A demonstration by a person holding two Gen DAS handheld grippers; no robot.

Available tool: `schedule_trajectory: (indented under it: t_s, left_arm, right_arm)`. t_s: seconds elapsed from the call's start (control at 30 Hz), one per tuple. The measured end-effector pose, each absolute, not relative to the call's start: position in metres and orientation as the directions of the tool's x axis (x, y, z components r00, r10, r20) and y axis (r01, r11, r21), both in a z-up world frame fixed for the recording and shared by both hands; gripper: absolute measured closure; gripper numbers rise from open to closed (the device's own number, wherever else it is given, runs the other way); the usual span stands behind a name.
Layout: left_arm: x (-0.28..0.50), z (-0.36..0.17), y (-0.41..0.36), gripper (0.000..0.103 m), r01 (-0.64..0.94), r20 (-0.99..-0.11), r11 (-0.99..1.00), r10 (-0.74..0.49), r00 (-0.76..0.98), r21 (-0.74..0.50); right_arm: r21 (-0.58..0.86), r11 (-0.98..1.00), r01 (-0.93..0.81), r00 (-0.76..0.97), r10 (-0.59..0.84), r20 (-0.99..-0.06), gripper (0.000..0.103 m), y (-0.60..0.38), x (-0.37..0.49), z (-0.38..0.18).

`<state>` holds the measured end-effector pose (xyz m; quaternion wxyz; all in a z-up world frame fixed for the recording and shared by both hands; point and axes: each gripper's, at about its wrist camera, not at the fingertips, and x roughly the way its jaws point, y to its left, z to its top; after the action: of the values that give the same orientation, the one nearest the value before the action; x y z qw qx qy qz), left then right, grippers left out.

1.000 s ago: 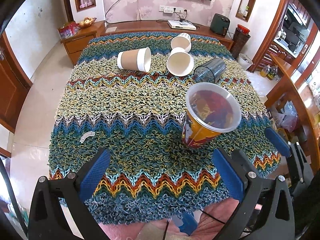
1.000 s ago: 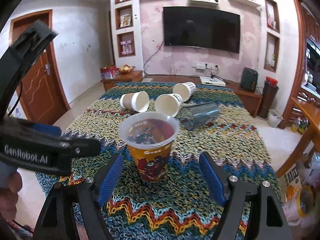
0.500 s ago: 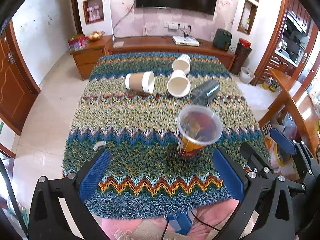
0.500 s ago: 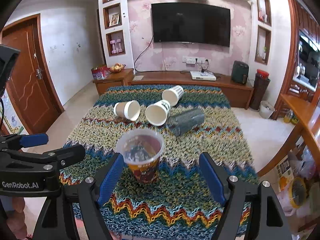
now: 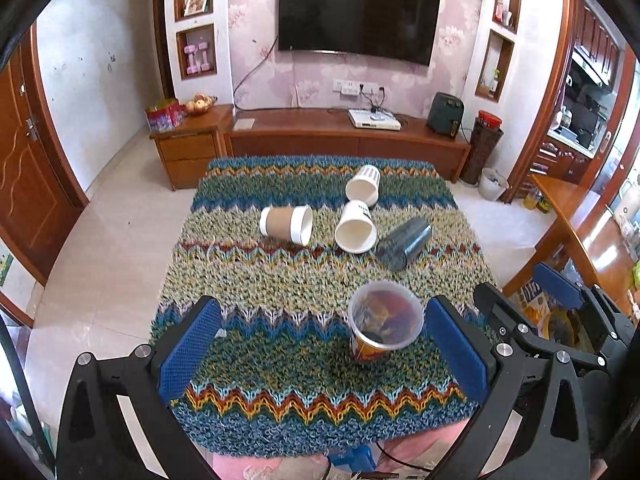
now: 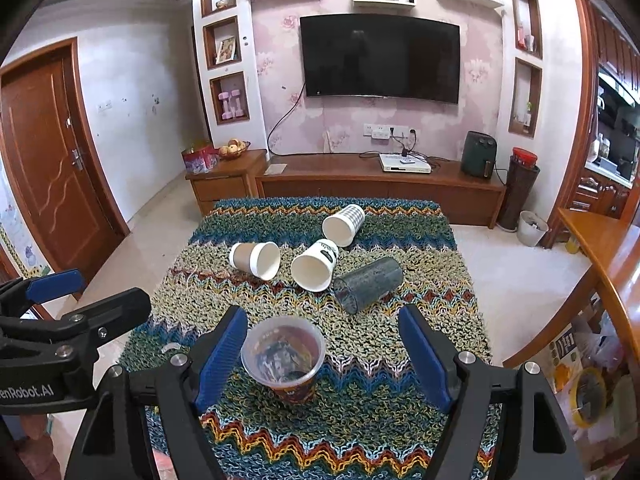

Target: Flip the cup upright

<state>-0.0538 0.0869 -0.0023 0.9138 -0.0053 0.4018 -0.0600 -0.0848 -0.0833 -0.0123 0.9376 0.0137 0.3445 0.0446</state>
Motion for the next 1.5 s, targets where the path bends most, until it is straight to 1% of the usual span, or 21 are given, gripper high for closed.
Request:
schedule_trajectory:
  t_s: [0.33, 0.43, 0.53, 0.83, 1.5]
  left_arm:
    - [-0.046, 0.010, 0.090, 0.001, 0.079, -0.701, 0.997, -0.075, 0.710, -0.027]
    - [-0.044, 0.010, 0.091, 0.001, 0.068, -0.696, 0.998, -0.063, 0.715, -0.021]
    - [-0.039, 0.006, 0.093, 0.001, 0.057, -0.703, 0.998, -0.059, 0.709, -0.026]
    - [-0.027, -0.004, 0.089, 0.001, 0.059, -0.728, 0.998, -0.063, 0.683, -0.030]
    - [-0.013, -0.011, 0.091, 0.001, 0.023, -0.741, 1.000, -0.023, 0.672, -0.010]
  right_arm:
    - [0.084, 0.996, -0.016, 0.736, 0.068, -0.673, 0.024, -0.087, -0.066, -0.003]
    - [0.083, 0.997, 0.008, 0.746, 0.049, -0.664, 0.024, -0.090, -0.065, 0.000]
    - [0.067, 0.997, 0.026, 0.756, 0.024, -0.654, 0.024, -0.089, -0.066, 0.002]
    - [0.055, 0.998, 0.027, 0.780, 0.013, -0.625, 0.024, -0.088, -0.066, 0.013]
    - [0.051, 0.998, 0.024, 0.773, 0.014, -0.635, 0.024, -0.084, -0.056, 0.006]
